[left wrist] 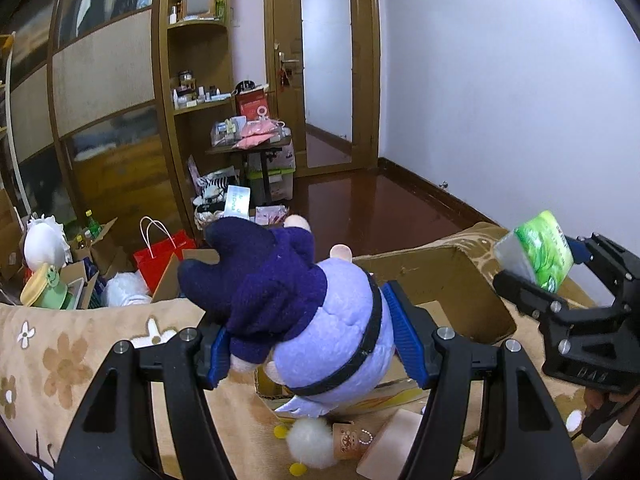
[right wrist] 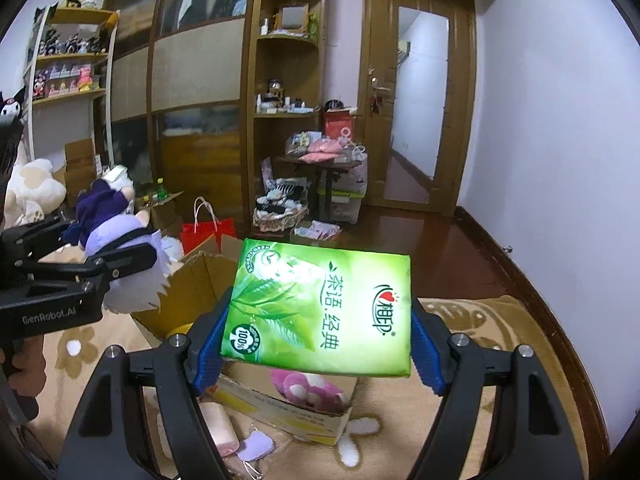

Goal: Organize soft objects
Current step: 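Lift the purple doll and green tissue pack and carry both over the box, then open both tools to drop the doll and tissue pack into the box, then withdraw both open tools back from the box toward the remaining toys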

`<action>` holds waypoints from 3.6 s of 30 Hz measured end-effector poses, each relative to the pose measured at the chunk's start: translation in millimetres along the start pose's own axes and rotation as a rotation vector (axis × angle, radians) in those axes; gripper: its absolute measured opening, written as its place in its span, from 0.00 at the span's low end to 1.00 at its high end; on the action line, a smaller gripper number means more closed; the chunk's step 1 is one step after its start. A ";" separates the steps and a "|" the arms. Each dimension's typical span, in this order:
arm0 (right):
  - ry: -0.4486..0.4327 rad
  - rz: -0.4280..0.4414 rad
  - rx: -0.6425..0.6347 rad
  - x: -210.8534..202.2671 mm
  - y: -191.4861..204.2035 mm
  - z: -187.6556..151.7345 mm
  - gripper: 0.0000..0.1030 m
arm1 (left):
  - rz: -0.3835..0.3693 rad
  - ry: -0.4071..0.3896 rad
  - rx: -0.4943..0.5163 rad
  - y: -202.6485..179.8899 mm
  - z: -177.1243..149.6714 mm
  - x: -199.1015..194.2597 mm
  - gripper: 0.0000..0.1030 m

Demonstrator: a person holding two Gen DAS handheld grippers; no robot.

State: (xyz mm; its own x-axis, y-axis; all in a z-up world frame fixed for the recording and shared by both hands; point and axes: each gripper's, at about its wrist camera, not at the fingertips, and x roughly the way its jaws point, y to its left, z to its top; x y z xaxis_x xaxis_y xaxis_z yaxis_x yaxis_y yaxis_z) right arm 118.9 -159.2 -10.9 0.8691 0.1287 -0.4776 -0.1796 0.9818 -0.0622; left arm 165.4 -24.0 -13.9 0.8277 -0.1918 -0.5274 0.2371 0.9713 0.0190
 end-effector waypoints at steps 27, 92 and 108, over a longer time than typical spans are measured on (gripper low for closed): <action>0.087 0.028 -0.012 37.8 11.1 -22.0 0.79 | -0.082 0.158 -0.048 4.5 -16.1 48.2 0.70; 0.147 -0.008 0.021 -35.8 45.8 -53.0 1.00 | 0.007 0.320 -0.055 30.7 -59.4 -23.1 0.96; 0.267 0.040 0.060 -7.6 51.6 -83.0 1.00 | -0.004 0.441 -0.054 29.8 -78.3 16.1 0.96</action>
State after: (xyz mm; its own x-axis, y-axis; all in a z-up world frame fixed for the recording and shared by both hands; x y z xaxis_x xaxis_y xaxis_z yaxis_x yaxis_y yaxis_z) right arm 64.9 -121.1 -83.2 0.7079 0.1335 -0.6936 -0.1763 0.9843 0.0095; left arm 146.0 12.9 -88.3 0.5280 -0.1287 -0.8395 0.2036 0.9788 -0.0220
